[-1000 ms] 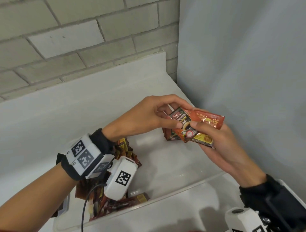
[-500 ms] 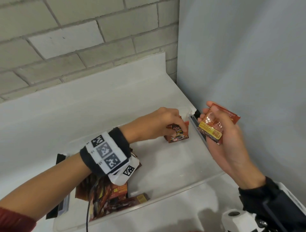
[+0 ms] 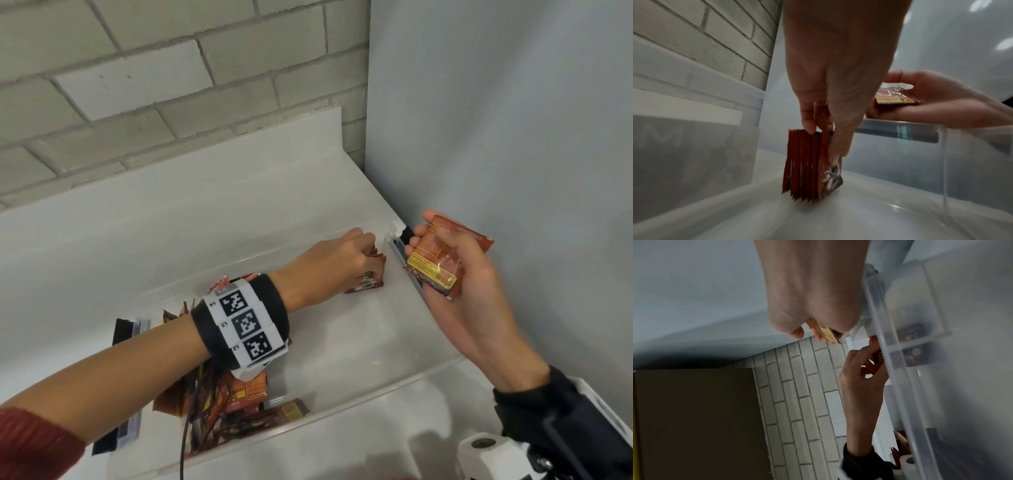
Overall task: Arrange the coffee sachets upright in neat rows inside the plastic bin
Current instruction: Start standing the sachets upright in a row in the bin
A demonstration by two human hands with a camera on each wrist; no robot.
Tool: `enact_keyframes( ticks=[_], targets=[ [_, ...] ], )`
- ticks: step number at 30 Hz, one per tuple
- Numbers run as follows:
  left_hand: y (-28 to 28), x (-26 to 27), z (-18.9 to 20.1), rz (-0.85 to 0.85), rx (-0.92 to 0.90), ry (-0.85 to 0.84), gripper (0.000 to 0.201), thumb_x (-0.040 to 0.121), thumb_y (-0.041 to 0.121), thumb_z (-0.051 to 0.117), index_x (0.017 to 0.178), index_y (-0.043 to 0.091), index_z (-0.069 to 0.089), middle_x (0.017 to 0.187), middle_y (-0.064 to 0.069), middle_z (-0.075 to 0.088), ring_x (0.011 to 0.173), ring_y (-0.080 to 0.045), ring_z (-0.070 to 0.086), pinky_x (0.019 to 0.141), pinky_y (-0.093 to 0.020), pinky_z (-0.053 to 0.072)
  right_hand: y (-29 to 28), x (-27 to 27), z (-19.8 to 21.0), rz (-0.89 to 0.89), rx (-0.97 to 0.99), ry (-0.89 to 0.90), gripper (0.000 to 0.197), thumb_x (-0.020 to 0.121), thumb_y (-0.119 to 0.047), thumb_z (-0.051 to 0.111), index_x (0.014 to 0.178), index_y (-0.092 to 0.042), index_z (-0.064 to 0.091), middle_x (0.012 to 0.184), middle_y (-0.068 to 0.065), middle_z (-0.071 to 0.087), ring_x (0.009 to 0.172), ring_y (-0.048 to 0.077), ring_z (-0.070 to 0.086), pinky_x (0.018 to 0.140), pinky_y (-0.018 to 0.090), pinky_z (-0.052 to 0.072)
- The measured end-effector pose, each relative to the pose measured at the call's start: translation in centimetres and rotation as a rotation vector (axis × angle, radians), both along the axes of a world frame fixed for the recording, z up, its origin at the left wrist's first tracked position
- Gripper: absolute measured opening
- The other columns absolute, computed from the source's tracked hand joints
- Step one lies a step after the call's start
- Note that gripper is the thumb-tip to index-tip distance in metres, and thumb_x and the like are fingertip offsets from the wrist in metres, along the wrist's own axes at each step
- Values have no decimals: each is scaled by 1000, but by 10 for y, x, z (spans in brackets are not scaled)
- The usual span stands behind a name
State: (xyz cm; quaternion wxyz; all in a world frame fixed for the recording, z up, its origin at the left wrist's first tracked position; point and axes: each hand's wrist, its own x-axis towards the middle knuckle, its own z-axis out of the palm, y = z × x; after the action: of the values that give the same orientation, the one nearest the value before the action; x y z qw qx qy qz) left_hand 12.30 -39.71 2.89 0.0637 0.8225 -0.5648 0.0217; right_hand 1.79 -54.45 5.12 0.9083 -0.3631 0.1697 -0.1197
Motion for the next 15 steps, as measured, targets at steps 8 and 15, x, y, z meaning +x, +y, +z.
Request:
enact_keyframes(
  ticks=[8,15],
  targets=[
    [-1,-1,1,-31,-16,11,21,72,8,79,92,10,73,87,-11,47,78,-28,50,45,-29,37,0,0,-1,6,72,5,24,93,-5,45,111,-8,61,90,5,72,86,14,71,79,24,57],
    [4,6,16,43,-155,220,18,95,15,56,107,9,68,93,-7,48,84,-17,47,68,-31,45,1,2,-5,13,-104,-47,29,85,-13,59,114,-8,58,95,6,73,96,16,70,86,26,55]
  ],
)
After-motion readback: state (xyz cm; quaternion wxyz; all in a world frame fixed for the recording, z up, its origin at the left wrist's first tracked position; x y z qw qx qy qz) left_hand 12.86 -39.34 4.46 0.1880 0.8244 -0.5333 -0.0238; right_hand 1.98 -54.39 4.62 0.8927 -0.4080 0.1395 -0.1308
